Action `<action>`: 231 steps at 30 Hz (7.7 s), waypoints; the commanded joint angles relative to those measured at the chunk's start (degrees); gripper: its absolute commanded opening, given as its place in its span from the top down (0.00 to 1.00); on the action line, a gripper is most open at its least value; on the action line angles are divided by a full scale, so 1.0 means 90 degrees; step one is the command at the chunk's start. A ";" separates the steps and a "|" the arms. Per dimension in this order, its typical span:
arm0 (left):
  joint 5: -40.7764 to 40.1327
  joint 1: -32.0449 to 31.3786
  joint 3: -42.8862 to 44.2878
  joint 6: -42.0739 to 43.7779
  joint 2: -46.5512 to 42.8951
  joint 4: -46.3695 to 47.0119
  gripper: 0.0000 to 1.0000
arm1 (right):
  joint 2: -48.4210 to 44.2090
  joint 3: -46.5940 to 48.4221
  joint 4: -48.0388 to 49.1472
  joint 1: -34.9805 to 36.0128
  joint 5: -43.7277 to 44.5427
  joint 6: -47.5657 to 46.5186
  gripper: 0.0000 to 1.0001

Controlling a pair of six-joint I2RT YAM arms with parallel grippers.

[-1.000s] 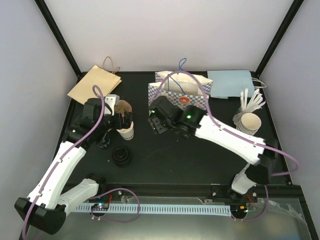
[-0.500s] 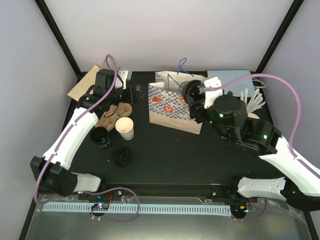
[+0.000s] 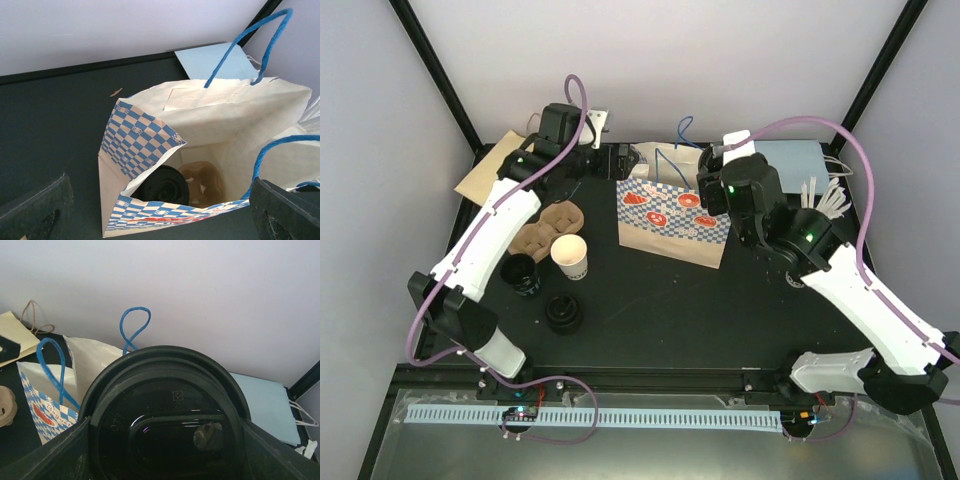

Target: Pack the takeout coffee

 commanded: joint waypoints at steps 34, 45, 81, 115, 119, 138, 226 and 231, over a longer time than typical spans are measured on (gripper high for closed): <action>0.0526 -0.0158 0.1006 0.2737 0.0699 -0.0159 0.01 | 0.1443 0.0951 -0.1863 -0.0719 -0.3946 0.0372 0.33; 0.1590 -0.0145 0.2571 0.5087 0.1664 -0.1592 0.02 | 0.1337 0.0790 -0.2010 -0.0726 -0.4240 0.0389 0.33; 0.1333 -0.0304 0.2697 0.5603 0.1582 -0.1433 0.98 | 0.0870 0.0041 -0.2227 -0.0474 -0.4662 -0.0169 0.35; -0.0484 -0.2267 -0.2577 0.4004 -0.2299 0.0605 0.98 | -0.1142 -0.3838 0.0476 0.0742 -0.1572 0.0948 0.36; -0.0908 -0.2317 -0.2551 0.3895 -0.2300 0.0704 0.98 | -0.1254 -0.4116 0.0676 0.0987 -0.1606 0.0820 0.36; -0.1479 -0.2336 -0.2851 0.4832 -0.2848 0.0630 0.99 | -0.1333 -0.4950 0.2286 0.1557 -0.1916 -0.2049 0.31; -0.1340 -0.3255 -0.3729 0.4997 -0.3648 0.0240 0.98 | -0.2410 -0.5439 0.0375 0.1556 -0.0946 -0.4146 0.32; -0.1565 -0.3255 -0.3711 0.4988 -0.3648 0.0254 0.98 | -0.2426 -0.5394 0.0434 0.1556 -0.1018 -0.4102 0.32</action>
